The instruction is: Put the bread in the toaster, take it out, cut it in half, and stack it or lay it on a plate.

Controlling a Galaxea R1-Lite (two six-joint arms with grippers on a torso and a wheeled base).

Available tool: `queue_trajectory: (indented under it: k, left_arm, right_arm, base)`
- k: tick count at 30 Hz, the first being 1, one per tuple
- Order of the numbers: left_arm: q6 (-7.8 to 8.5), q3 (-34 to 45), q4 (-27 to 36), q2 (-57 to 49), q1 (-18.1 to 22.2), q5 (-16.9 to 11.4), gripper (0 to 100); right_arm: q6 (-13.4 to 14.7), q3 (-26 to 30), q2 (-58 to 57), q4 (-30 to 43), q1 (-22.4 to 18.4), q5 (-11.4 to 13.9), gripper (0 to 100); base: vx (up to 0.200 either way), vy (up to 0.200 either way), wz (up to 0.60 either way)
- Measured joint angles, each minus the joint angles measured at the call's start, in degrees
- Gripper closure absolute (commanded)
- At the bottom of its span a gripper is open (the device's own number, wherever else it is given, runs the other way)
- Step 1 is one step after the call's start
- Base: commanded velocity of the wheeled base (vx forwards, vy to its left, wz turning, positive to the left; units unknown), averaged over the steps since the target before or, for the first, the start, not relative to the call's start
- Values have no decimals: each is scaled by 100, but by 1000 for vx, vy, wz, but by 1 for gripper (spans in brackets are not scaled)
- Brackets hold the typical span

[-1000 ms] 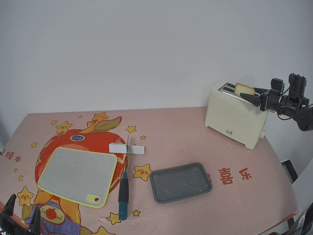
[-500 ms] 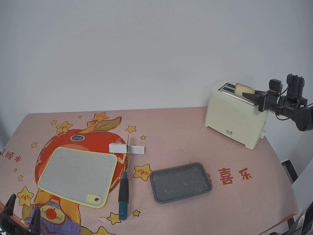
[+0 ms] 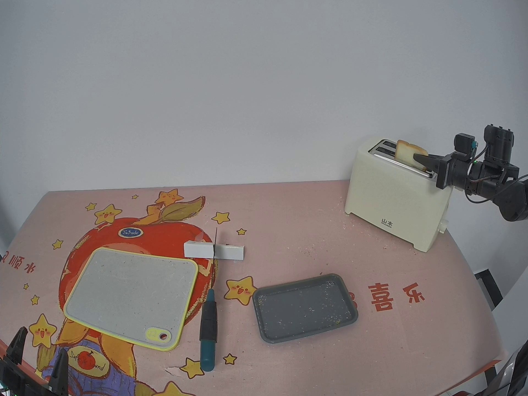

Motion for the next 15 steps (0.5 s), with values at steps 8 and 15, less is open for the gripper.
queue_trajectory:
  k: [8, 15]
  left_arm:
    - [-2, 0, -5, 0, 2, 0, 0]
    - [0, 0, -7, 0, 2, 0, 0]
  right_arm:
    - [7, 5, -15, -33, 44, -5, 100]
    - [230, -50, -191, 11, 150, -10, 100]
  base:
    - [0, 0, 0]
    - [0, 0, 0]
